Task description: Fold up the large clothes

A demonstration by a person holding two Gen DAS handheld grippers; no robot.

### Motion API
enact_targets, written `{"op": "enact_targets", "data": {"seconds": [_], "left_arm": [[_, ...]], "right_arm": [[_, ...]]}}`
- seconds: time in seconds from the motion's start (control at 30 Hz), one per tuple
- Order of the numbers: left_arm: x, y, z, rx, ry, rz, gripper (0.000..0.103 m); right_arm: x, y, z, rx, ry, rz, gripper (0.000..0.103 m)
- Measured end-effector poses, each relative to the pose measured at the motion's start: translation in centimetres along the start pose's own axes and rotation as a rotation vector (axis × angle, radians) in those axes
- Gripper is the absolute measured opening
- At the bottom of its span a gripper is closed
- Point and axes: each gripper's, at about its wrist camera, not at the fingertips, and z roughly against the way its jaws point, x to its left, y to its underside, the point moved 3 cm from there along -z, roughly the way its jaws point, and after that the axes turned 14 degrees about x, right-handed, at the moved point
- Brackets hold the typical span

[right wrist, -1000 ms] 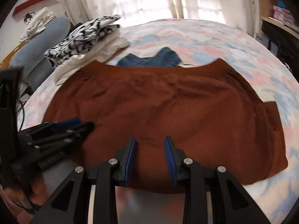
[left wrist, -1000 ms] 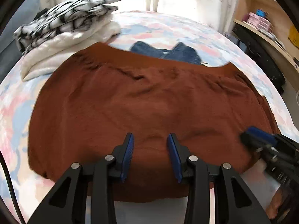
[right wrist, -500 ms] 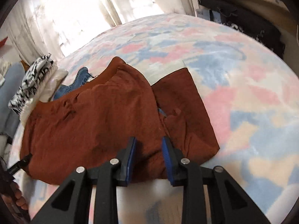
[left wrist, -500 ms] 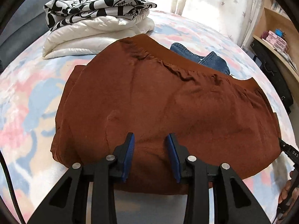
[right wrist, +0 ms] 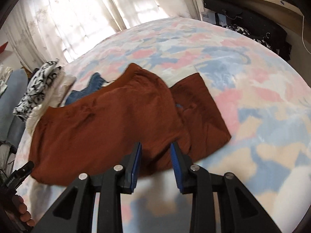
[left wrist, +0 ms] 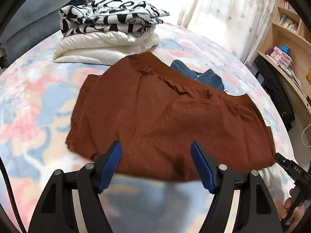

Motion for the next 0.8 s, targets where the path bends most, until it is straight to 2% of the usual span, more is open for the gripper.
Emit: {"op": "enact_targets", "data": {"seconds": [0.33,0.5,0.67,0.8], "left_arm": [[1.6,2.8,5.1,-0.035,0.057,0.053,0.075],[2.2,3.8,6.9,-0.059,0.074,0.062,0.077],[2.8,4.6,7.2,-0.052,0.111,0.079,0.079],[3.6,5.2,5.9,-0.023,0.178,0.113,0.08]], "right_arm": [[4.6,2.7,5.0,-0.035,-0.111,0.054,0.031],[6.7,3.6,6.5,-0.053,-0.116,0.096,0.031],[8.3,4.4,6.8,-0.048,-0.117,0.126,0.031],[9.5,4.9,6.5,-0.039,-0.118,0.149,0.031]]}}
